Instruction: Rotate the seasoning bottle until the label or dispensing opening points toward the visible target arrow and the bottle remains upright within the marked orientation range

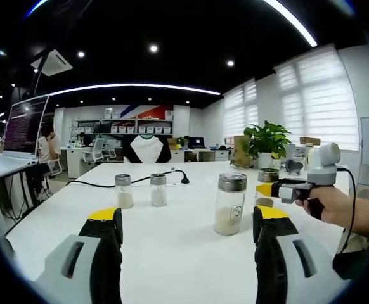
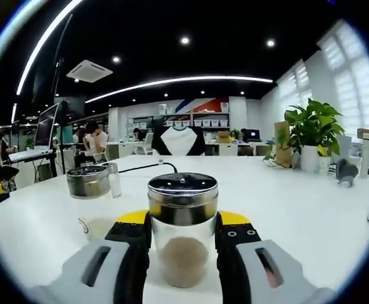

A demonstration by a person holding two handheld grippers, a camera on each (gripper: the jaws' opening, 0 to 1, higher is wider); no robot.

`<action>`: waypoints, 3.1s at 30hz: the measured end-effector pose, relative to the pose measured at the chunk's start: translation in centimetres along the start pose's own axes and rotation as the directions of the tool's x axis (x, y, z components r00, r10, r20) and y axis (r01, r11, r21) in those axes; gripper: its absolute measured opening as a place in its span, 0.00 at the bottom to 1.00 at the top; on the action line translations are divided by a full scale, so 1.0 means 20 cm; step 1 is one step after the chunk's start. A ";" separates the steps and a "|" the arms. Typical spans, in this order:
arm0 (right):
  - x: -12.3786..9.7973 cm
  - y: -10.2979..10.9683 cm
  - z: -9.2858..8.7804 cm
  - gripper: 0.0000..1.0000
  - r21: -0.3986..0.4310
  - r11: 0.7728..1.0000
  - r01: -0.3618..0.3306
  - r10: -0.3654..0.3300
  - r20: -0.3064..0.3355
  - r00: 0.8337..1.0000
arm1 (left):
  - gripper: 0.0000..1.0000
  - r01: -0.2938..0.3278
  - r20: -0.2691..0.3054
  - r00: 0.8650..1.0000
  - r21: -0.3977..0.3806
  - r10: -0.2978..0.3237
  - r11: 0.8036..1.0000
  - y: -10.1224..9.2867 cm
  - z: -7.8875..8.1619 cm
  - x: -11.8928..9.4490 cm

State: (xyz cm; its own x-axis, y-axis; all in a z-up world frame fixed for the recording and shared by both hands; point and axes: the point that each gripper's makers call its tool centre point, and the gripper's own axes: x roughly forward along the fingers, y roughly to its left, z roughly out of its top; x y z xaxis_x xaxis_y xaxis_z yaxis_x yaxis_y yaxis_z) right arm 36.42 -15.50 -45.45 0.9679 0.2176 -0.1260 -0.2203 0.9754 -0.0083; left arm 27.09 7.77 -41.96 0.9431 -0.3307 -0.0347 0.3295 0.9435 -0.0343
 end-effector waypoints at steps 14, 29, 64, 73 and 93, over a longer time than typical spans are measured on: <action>-0.01 0.01 0.00 0.38 -0.014 1.000 -0.016 0.016 0.001 1.000 | 0.89 0.002 -0.002 1.000 -0.002 -0.002 1.000 0.00 -0.01 0.01; -0.01 0.01 0.00 0.37 -0.025 0.999 -0.041 0.040 -0.004 0.999 | 0.89 0.001 0.003 1.000 -0.003 -0.001 1.000 0.01 0.01 0.00; -0.02 0.04 -0.02 0.37 -0.046 0.956 -0.291 0.290 -0.026 0.957 | 0.88 0.009 0.001 1.000 0.001 -0.009 1.000 -0.02 0.01 0.00; -0.02 0.05 -0.02 0.37 -0.059 0.915 -0.398 0.398 -0.025 0.917 | 0.88 0.012 0.000 1.000 0.009 -0.012 1.000 -0.02 0.02 0.00; -0.03 0.09 -0.02 0.37 -0.087 0.756 -0.648 0.648 -0.036 0.761 | 0.88 0.008 -0.001 1.000 0.001 -0.008 1.000 -0.01 0.01 0.01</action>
State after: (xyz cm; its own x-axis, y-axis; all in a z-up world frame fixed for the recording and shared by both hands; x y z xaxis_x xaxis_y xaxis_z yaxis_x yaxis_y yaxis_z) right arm 35.30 -13.85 -45.68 0.5892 0.7962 -0.1373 -0.8047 0.5936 -0.0110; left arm 27.17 7.55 -41.69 0.9405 -0.3379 -0.0350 0.3368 0.9410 -0.0338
